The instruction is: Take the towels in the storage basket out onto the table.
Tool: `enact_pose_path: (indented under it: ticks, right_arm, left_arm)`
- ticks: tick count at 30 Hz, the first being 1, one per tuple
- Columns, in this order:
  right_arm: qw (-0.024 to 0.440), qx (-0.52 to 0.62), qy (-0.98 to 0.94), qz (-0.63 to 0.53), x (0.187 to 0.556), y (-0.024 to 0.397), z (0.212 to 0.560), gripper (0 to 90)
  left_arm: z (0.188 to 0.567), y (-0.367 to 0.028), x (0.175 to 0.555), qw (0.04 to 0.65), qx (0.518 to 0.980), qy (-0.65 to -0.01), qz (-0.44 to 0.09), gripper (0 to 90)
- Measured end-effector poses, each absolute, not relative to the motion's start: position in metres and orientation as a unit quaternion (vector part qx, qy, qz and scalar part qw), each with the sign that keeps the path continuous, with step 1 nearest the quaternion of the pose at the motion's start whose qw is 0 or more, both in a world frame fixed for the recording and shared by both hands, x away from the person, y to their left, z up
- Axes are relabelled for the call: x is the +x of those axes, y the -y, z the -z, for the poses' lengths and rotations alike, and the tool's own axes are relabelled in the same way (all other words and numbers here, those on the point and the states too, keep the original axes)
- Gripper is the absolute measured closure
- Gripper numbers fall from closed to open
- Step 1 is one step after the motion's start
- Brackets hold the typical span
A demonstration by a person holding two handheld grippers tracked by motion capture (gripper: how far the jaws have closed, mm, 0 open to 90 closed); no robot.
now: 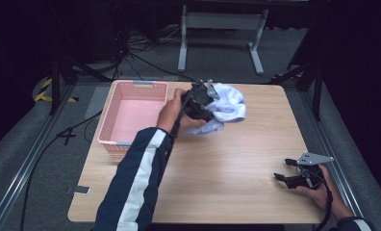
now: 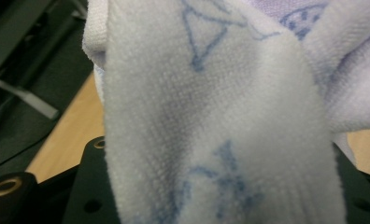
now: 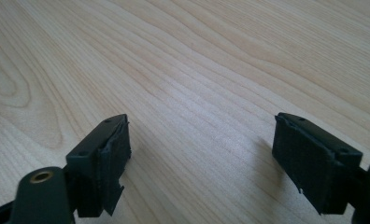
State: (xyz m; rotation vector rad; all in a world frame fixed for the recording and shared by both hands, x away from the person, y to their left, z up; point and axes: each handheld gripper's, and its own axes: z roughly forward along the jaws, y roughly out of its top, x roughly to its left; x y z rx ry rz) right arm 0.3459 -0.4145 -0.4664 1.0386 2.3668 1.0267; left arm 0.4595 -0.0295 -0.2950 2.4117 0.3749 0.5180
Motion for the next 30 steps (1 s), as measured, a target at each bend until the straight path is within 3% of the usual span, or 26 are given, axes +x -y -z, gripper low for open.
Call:
enact_pose_path:
  ticks: [6, 8, 12, 18, 25, 30]
  right_arm:
    - [0.18, 0.366, -0.838, -0.363, 0.346, 0.415, 0.466, 19.1]
    - [0.179, 0.367, -0.838, -0.363, 0.346, 0.415, 0.466, 19.1]
    - [0.179, 0.366, -0.838, -0.364, 0.346, 0.415, 0.467, 19.1]
    - [0.179, 0.366, -0.838, -0.363, 0.346, 0.415, 0.467, 19.1]
    - [0.179, 0.368, -0.837, -0.363, 0.345, 0.415, 0.467, 19.1]
    - [0.18, 0.375, -0.836, -0.359, 0.347, 0.412, 0.466, 19.1]
  left_arm:
    - [0.336, 0.066, 0.451, 0.295, 0.938, -0.118, -0.135, 44.7]
    - [0.358, 0.081, 0.446, 0.281, 0.95, -0.105, -0.088, 35.1]
    - [0.374, 0.091, 0.439, 0.281, 0.951, -0.112, -0.063, 19.6]
    - [0.356, 0.075, 0.426, 0.332, 0.934, -0.104, -0.08, 18.6]
    - [0.332, 0.03, 0.399, 0.361, 0.902, -0.146, -0.184, 18.2]
    - [0.355, 0.001, 0.368, 0.385, 0.896, -0.144, -0.167, 21.6]
